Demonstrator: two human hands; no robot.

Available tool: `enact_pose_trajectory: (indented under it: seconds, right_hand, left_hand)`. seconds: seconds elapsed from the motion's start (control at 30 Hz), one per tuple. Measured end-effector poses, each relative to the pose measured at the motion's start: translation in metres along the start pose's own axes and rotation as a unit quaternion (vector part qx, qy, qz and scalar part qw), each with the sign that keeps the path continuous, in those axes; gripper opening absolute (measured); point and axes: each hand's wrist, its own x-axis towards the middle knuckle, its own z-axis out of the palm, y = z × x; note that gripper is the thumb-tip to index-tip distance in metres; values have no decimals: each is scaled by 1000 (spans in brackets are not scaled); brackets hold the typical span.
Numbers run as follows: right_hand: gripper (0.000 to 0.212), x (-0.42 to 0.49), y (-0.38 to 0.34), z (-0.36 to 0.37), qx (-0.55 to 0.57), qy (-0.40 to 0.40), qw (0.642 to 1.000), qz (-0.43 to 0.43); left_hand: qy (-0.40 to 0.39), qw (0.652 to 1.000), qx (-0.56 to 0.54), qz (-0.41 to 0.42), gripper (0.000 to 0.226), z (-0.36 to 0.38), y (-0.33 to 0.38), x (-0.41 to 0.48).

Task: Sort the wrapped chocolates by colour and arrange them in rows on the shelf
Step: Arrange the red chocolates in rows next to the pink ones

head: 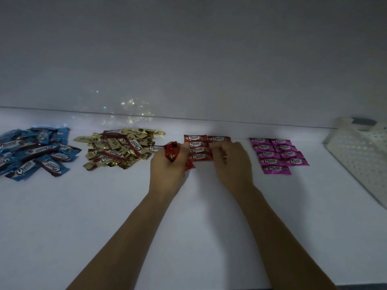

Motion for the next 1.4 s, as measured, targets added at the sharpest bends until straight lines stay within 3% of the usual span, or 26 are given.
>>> enact_pose_trajectory:
  seconds: [0.1, 0.2, 0.33, 0.43, 0.53, 0.6, 0.7, 0.9, 1.1, 1.2, 1.3, 1.4]
  right_hand:
    - [29, -10, -32, 7, 202, -90, 974, -56]
    - [22, -10, -53, 5, 221, -172, 957, -77]
    - [18, -5, -49, -5, 238, -192, 950, -61]
    - [30, -19, -41, -8, 332, -152, 929, 63]
    - [31, -31, -33, -10, 411, -85, 895, 152]
    - [33, -31, -32, -12, 423, -66, 887, 172]
    - [29, -29, -31, -11, 431, -43, 882, 187]
    - [7, -27, -27, -11, 533, -31, 820, 207]
    - [23, -27, -25, -7, 533, -31, 820, 207]
    - [14, -27, -27, -9, 518, -27, 832, 197]
    - [4, -28, -29, -7, 445, 9, 876, 186]
    - [17, -32, -25, -5, 309, 49, 938, 150]
  left_hand:
    - [2, 999, -50, -5, 31, -6, -1, 3]
    - [-17, 993, -119, -22, 37, -9, 0, 4]
    - [-21, 986, -161, -45, 30, -9, 9, 1]
    - [-24, 977, -201, -68, 23, -9, 12, -1]
    - [-22, 993, -107, -40, 32, -9, 6, -1]
    - [-41, 998, -38, -16, 43, -10, 4, -3]
    - [-67, 998, -20, -10, 43, -12, 7, -5]
    - [-117, 993, -5, -4, 20, -12, 4, -4]
    - [-105, 993, -59, -17, 7, -12, 1, -3]
    - [-73, 994, -86, -12, 6, -12, 2, -3]
    - [-38, 996, -83, 1, 10, -8, 1, -1]
    - [-16, 998, -55, 14, 16, -7, -2, -2]
